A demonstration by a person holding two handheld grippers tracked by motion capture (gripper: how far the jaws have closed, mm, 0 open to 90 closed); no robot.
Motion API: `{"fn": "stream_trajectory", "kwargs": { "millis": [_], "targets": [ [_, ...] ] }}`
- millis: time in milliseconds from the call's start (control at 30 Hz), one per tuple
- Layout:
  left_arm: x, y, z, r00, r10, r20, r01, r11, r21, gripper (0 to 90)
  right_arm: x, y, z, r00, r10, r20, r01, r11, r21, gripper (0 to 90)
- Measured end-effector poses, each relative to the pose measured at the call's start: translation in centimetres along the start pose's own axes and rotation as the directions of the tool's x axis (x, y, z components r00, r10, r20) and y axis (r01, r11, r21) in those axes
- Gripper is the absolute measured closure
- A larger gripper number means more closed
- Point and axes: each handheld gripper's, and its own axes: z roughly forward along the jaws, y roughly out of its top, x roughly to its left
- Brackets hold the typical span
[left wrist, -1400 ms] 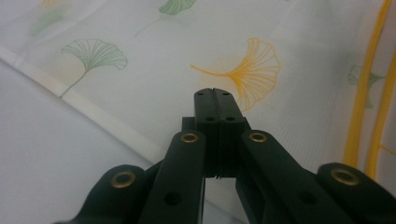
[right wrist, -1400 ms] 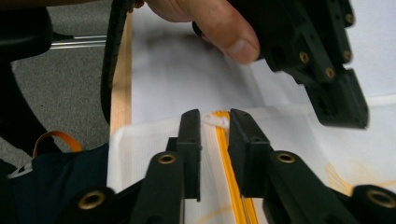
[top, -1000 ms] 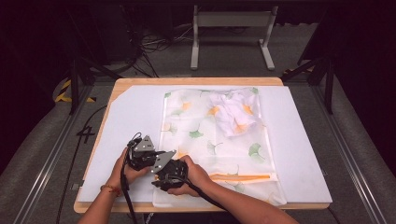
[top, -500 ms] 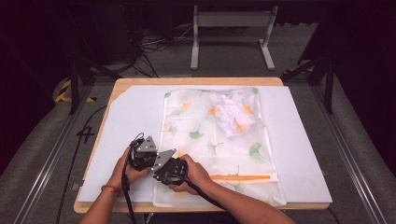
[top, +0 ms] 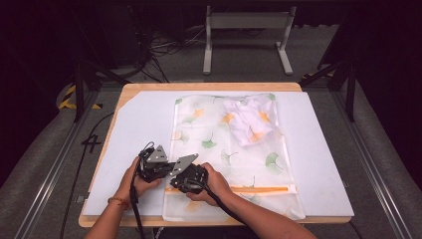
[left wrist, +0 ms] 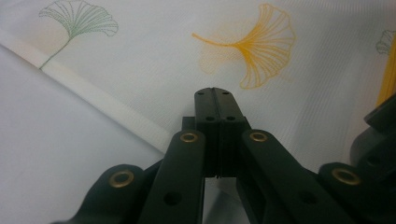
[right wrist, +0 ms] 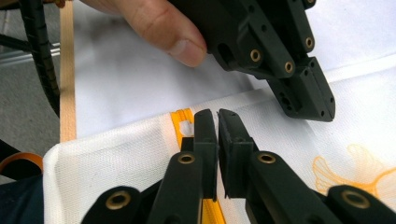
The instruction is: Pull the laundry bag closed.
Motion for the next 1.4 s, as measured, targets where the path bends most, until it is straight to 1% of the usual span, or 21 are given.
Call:
{"fn": "stream_trajectory", "kwargs": {
  "millis": [100,133,267,300,400,467,533,600,700,767,833,867,967,1000,1067,1100,1233,1267,1300,1367,1400],
  "targets": [
    [0.0,0.0,0.0,1.0000,0.000,0.000,0.000,1.0000,0.001,90.0,0.0,0.0,-0.1,0.9999,0.012,-0.009,-0.012,1.000,-0.011,83.2],
    [0.0,0.0,0.0,1.0000,0.001,0.000,-0.001,1.0000,0.001,90.0,0.0,0.1,0.0,0.9992,0.025,-0.029,-0.026,0.999,-0.023,79.7],
    [0.0,0.0,0.0,1.0000,-0.004,0.004,0.004,1.0000,0.001,90.0,-0.1,0.3,0.2,0.9984,0.032,-0.047,-0.034,0.999,-0.033,76.3],
    [0.0,0.0,0.0,1.0000,-0.002,0.004,0.002,1.0000,-0.001,90.0,-0.1,0.3,0.3,0.9978,0.041,-0.053,-0.043,0.998,-0.035,75.8],
    [0.0,0.0,0.0,1.0000,0.001,0.002,-0.001,1.0000,0.000,90.0,-0.4,0.6,0.8,0.9962,0.050,-0.071,-0.052,0.998,-0.022,74.1],
    [0.0,0.0,0.0,1.0000,0.005,0.001,-0.005,1.0000,0.004,90.0,-0.7,0.7,1.2,0.9961,0.050,-0.072,-0.051,0.999,-0.009,75.7],
    [0.0,0.0,0.0,1.0000,0.008,0.002,-0.008,1.0000,0.003,90.0,-1.0,0.6,1.6,0.9951,0.060,-0.078,-0.061,0.998,-0.002,73.3],
    [0.0,0.0,0.0,1.0000,0.009,0.001,-0.009,1.0000,0.002,90.0,-1.4,0.3,1.9,0.9883,0.108,-0.108,-0.106,0.994,0.020,73.2],
    [0.1,0.0,0.0,1.0000,0.004,0.006,-0.004,1.0000,0.001,90.0,-1.7,-0.1,1.7,0.9800,0.143,-0.138,-0.141,0.990,0.024,72.7],
    [0.1,0.0,0.0,1.0000,0.006,0.003,-0.006,1.0000,0.002,90.0,-1.9,-0.2,1.4,0.9764,0.156,-0.149,-0.154,0.988,0.023,72.0],
    [0.0,0.0,0.0,1.0000,0.007,0.001,-0.007,1.0000,0.004,90.0,-1.9,-0.3,1.3,0.9763,0.155,-0.151,-0.154,0.988,0.020,71.0],
    [0.0,0.0,0.0,1.0000,0.006,0.001,-0.006,1.0000,0.004,90.0,-1.6,-0.4,0.7,0.9788,0.148,-0.142,-0.149,0.989,0.001,70.9],
    [0.1,0.0,0.0,1.0000,0.002,0.005,-0.002,1.0000,0.002,90.0,-1.3,-0.5,0.2,0.9800,0.139,-0.142,-0.144,0.989,-0.019,71.4],
    [0.1,0.0,0.0,1.0000,0.001,0.005,-0.001,1.0000,0.001,90.0,-1.2,-0.6,0.0,0.9791,0.136,-0.152,-0.141,0.990,-0.027,71.7],
    [0.1,0.0,0.0,1.0000,0.005,0.003,-0.005,1.0000,0.002,90.0,-0.9,-0.8,-0.1,0.9790,0.131,-0.156,-0.137,0.990,-0.027,71.5],
    [0.1,0.0,0.0,1.0000,0.005,0.002,-0.005,1.0000,0.004,90.0,-0.7,-1.0,0.1,0.9779,0.129,-0.164,-0.134,0.991,-0.022,69.1],
    [0.0,0.1,0.0,1.0000,0.009,0.000,-0.009,0.9999,0.005,90.0,-0.4,-1.3,0.6,0.9797,0.130,-0.152,-0.133,0.991,-0.007,67.4],
    [0.0,0.1,0.0,0.9999,0.010,0.000,-0.010,0.9999,0.004,90.0,-0.2,-1.4,0.9,0.9822,0.120,-0.145,-0.122,0.993,-0.004,68.6],
    [0.0,0.1,0.0,0.9999,0.011,0.000,-0.011,0.9999,0.005,90.0,-0.2,-1.4,0.9,0.9822,0.120,-0.145,-0.122,0.993,-0.004,68.6],
    [0.1,0.0,0.0,1.0000,0.007,0.004,-0.007,1.0000,0.002,90.0,0.0,-1.4,1.0,0.9865,0.102,-0.128,-0.103,0.995,-0.001,74.3],
    [0.1,0.0,0.0,1.0000,0.008,0.004,-0.008,1.0000,0.001,90.0,-0.1,-1.3,1.0,0.9878,0.105,-0.116,-0.105,0.994,0.003,77.9]
  ]
}}
